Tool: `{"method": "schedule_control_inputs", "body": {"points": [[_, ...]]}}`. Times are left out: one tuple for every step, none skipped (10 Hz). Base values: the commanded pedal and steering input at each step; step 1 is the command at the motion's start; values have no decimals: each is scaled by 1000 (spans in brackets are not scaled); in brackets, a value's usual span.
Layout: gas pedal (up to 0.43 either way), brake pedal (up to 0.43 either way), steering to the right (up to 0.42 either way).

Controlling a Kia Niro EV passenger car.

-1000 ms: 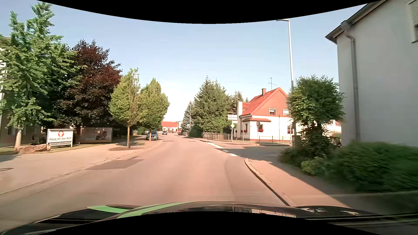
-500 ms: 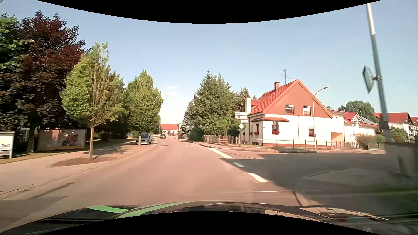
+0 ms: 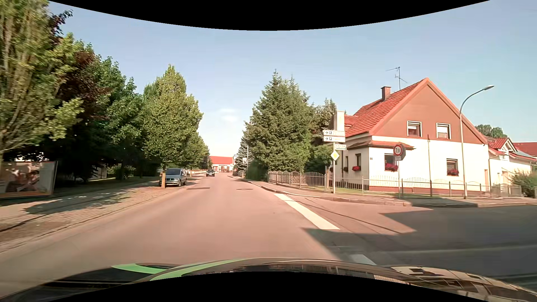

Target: Follow the waypoints while adhering to traffic rules and regulations

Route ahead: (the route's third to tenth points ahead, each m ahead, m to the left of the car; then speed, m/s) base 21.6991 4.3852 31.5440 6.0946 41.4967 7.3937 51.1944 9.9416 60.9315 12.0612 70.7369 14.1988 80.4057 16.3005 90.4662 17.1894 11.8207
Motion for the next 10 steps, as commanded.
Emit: {"method": "schedule_control_inputs", "body": {"points": [[59,0,-46],[59,0,-52],[67,0,-59],[67,0,-59],[67,0,-56],[67,0,-53],[87,0,-51],[87,0,-45],[87,0,-41],[87,0,-33]]}}
